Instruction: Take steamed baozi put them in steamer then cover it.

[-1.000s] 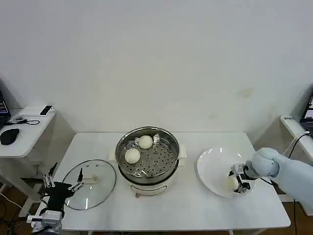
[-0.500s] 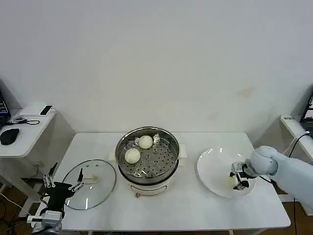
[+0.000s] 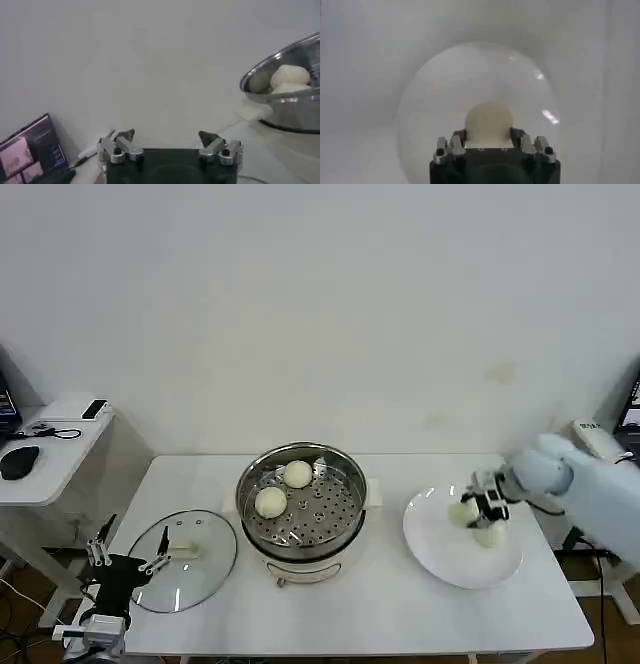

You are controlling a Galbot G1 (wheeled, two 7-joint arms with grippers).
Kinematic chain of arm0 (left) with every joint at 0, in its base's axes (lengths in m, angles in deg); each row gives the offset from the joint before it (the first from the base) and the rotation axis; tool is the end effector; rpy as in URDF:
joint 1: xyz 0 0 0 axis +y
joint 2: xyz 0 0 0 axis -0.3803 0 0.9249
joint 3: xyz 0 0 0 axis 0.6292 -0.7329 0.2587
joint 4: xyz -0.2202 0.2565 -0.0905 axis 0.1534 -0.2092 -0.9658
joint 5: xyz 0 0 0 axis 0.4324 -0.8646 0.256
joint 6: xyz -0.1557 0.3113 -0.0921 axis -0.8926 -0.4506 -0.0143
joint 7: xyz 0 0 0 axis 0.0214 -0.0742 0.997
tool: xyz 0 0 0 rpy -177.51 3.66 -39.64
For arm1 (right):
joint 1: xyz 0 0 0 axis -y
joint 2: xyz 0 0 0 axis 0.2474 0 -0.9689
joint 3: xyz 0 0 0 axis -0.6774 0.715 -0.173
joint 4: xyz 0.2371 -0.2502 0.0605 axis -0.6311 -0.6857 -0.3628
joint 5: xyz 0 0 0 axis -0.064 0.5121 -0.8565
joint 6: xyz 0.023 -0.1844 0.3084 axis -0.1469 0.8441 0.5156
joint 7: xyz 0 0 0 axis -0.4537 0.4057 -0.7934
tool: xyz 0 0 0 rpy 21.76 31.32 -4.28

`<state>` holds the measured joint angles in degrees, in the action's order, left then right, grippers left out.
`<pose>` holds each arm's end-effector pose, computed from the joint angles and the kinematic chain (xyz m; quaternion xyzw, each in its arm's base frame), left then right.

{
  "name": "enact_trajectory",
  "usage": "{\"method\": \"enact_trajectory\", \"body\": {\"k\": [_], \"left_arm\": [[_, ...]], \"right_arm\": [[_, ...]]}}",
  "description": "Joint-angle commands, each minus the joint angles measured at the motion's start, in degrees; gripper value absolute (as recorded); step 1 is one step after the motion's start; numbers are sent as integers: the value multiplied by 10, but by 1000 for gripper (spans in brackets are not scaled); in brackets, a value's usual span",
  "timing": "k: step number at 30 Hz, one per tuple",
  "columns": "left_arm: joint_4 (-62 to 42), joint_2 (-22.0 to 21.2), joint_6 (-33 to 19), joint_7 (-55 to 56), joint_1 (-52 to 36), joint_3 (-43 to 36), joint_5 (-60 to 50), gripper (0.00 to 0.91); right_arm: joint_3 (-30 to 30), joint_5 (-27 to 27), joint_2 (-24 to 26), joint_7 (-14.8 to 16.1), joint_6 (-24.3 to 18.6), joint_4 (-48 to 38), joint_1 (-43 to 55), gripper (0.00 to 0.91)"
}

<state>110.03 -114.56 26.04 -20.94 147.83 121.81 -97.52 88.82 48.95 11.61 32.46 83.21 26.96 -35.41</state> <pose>0.1672 0.1157 -0.2668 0.0466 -0.9589 -0.2757 0.0487 0.5001 -0.1421 -0.1103 0.4580 -0.5916 0.5720 0.3363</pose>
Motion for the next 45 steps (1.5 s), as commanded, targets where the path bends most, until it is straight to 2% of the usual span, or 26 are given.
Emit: {"method": "enact_trajectory", "body": {"k": [1, 3, 9, 15, 19, 25, 32, 38, 45], "left_arm": [[0, 0, 0, 0, 0, 0, 0, 907], [0, 0, 0, 0, 0, 2, 1, 907], [-2, -3, -1, 0, 5, 7, 0, 907], [0, -4, -1, 1, 9, 20, 2, 907], [0, -6, -2, 1, 14, 28, 4, 907], [1, -11, -3, 1, 18, 39, 5, 907], [3, -17, -4, 2, 21, 43, 4, 907], [6, -20, -5, 3, 25, 46, 6, 907], [2, -21, -7, 3, 24, 48, 8, 907]], "right_arm": [[56, -47, -55, 4, -1, -8, 163, 605], [88, -61, -91, 1, 1, -7, 210, 615], [133, -88, -175, -10, 11, 9, 250, 615], [170, -105, -269, -20, 3, 9, 241, 615], [177, -107, -305, -20, -14, 13, 216, 615], [208, -89, -332, -7, -56, 18, 199, 615], [229, -43, -347, 5, -116, 20, 178, 615], [238, -21, -345, 8, -140, 29, 164, 615], [240, -19, -348, 7, -155, 35, 158, 615]]}}
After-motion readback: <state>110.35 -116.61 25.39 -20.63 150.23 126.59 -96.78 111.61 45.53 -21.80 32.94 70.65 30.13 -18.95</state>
